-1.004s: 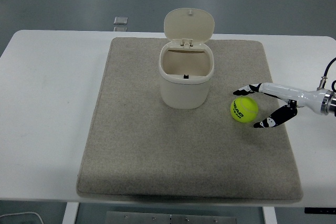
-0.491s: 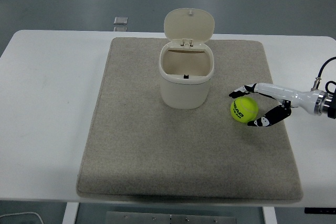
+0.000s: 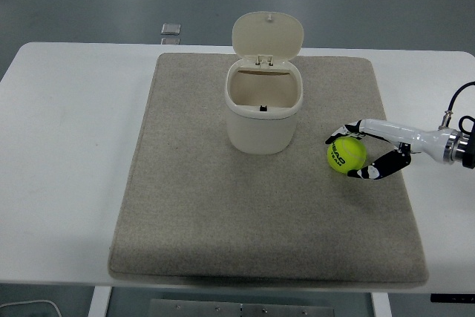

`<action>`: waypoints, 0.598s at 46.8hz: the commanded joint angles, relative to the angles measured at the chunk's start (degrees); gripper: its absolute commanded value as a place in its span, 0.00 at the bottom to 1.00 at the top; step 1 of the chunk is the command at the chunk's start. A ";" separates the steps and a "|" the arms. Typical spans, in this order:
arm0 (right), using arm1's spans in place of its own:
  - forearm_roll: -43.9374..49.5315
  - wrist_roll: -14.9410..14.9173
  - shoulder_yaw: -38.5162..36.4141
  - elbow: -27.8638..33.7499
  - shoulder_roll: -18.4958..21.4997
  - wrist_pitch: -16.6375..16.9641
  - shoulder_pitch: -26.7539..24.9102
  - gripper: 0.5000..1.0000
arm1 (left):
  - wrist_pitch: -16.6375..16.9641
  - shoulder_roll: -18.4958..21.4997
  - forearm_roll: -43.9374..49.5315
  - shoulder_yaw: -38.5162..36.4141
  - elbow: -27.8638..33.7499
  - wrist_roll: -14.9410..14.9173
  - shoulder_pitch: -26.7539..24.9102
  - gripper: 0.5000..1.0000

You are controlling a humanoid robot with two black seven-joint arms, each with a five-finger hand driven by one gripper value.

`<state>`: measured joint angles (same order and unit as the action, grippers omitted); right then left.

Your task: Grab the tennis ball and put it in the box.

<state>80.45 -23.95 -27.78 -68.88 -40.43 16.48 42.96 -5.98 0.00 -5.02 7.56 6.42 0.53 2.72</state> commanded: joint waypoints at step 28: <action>-0.65 -10.16 -13.18 -1.17 -0.44 10.77 7.22 0.00 | 0.00 0.00 0.01 0.00 0.00 0.00 0.01 0.98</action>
<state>79.93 -34.11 -39.97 -70.04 -41.46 26.67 48.84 -5.97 0.00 -5.02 7.56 6.41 0.53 2.73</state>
